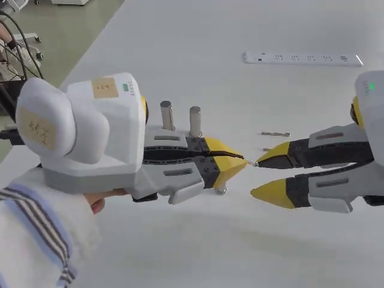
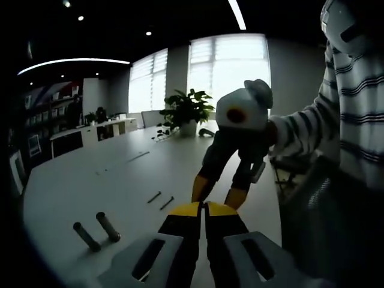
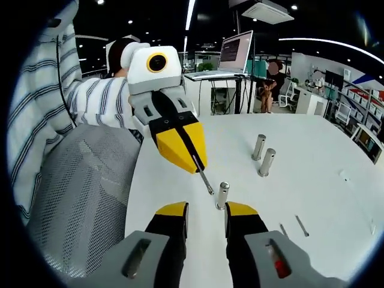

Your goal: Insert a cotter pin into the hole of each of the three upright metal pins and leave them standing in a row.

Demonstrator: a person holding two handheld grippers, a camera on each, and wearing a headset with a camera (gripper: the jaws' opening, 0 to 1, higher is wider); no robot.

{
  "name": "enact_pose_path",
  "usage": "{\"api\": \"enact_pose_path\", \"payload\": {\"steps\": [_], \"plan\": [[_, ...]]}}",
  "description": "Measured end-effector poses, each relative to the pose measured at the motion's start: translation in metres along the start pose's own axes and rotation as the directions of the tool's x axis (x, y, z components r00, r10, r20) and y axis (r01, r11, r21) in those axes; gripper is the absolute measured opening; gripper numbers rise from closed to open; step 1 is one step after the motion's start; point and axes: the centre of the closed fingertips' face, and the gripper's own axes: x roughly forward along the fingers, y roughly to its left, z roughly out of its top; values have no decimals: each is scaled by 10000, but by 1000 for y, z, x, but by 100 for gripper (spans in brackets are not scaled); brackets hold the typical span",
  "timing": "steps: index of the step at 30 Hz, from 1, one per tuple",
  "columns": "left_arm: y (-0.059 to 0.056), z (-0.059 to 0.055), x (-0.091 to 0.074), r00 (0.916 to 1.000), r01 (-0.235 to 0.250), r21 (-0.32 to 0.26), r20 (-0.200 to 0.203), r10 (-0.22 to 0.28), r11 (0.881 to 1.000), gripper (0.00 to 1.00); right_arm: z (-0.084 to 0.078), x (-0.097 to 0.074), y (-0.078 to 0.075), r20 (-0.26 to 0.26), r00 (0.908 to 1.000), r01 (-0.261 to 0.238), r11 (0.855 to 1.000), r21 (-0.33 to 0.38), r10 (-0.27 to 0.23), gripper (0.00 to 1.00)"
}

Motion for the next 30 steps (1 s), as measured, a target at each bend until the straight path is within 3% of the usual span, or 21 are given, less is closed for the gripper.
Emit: {"api": "enact_pose_path", "payload": {"steps": [9,21,30], "plan": [[-8,3,-1,9994,344,273,96,-346,9990,0,7,-1,8,417,9972,-641,9970,432,623,12],[-12,4,-2,9986,523,355,71,-526,9980,0,18,-2,15,814,9929,-906,9949,435,869,0],[-14,0,-2,9978,650,393,-134,-645,9971,0,18,-2,19,709,9919,-1073,9939,270,1052,0]]}}
